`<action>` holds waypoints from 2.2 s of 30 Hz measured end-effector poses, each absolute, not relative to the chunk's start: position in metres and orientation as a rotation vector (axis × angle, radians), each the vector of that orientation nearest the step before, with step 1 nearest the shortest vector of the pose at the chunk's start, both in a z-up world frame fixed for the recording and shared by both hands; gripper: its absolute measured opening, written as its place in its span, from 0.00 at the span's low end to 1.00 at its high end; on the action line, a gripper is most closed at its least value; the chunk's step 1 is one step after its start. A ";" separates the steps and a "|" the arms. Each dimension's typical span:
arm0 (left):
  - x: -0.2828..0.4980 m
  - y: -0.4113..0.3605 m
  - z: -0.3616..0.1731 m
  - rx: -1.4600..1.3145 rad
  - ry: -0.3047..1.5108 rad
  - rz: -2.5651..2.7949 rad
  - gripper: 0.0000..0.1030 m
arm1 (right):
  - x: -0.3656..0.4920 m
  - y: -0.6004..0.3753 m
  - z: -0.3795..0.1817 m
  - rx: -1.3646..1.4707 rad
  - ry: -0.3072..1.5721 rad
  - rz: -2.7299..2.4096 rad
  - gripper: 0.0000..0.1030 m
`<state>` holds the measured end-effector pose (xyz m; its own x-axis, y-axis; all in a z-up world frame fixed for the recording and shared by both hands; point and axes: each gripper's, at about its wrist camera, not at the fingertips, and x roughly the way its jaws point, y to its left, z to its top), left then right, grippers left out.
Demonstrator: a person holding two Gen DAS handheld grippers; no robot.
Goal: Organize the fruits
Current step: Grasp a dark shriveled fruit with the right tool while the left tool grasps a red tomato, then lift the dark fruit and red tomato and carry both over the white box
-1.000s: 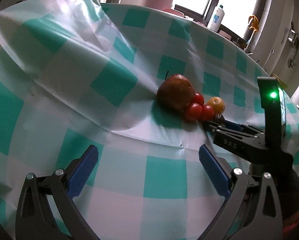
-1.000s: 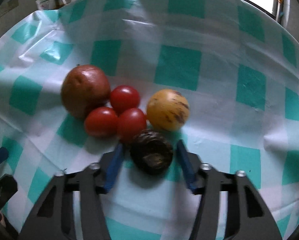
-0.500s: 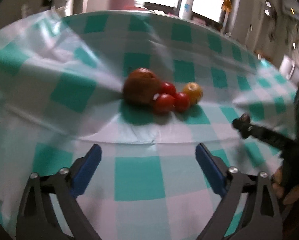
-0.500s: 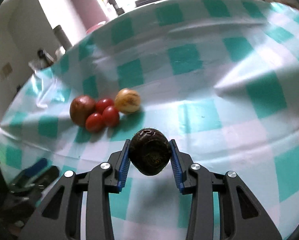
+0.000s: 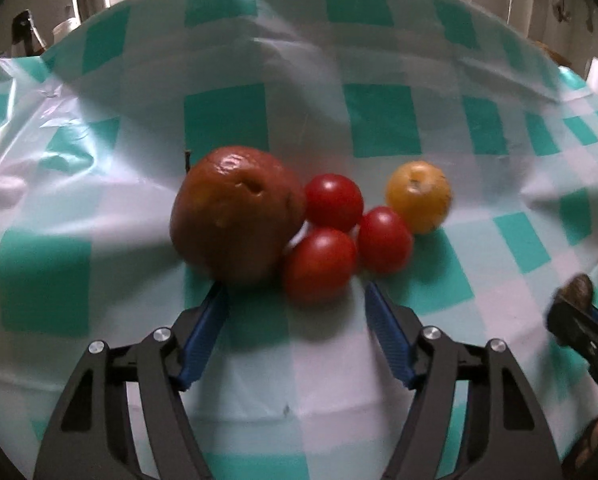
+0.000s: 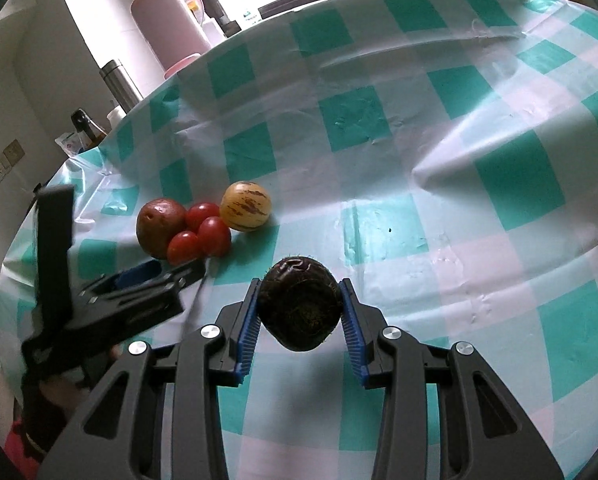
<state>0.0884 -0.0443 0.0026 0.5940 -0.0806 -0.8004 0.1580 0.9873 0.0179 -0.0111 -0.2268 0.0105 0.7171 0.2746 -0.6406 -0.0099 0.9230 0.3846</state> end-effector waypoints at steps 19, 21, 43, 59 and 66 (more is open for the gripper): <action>0.033 -0.012 0.007 -0.045 0.859 -0.213 0.35 | -0.015 -0.224 0.009 0.368 0.747 0.185 0.38; 0.020 -0.011 0.009 -0.066 0.838 -0.216 0.35 | -0.016 -0.225 0.009 0.375 0.743 0.196 0.38; -0.094 -0.026 0.042 -0.111 0.696 -0.283 0.35 | -0.140 -0.240 0.030 0.339 0.678 0.233 0.37; -0.157 -0.135 0.037 0.164 0.707 -0.437 0.35 | -0.229 -0.301 0.026 0.318 0.631 0.128 0.37; -0.182 -0.174 0.037 0.258 0.695 -0.504 0.35 | -0.267 -0.340 0.019 0.356 0.609 0.070 0.37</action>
<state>-0.1821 -0.1740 0.0368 0.6553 -0.3554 -0.6666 0.5231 0.8501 0.0610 -0.2672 -0.3398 0.0192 0.8196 0.1684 -0.5477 0.0398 0.9368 0.3476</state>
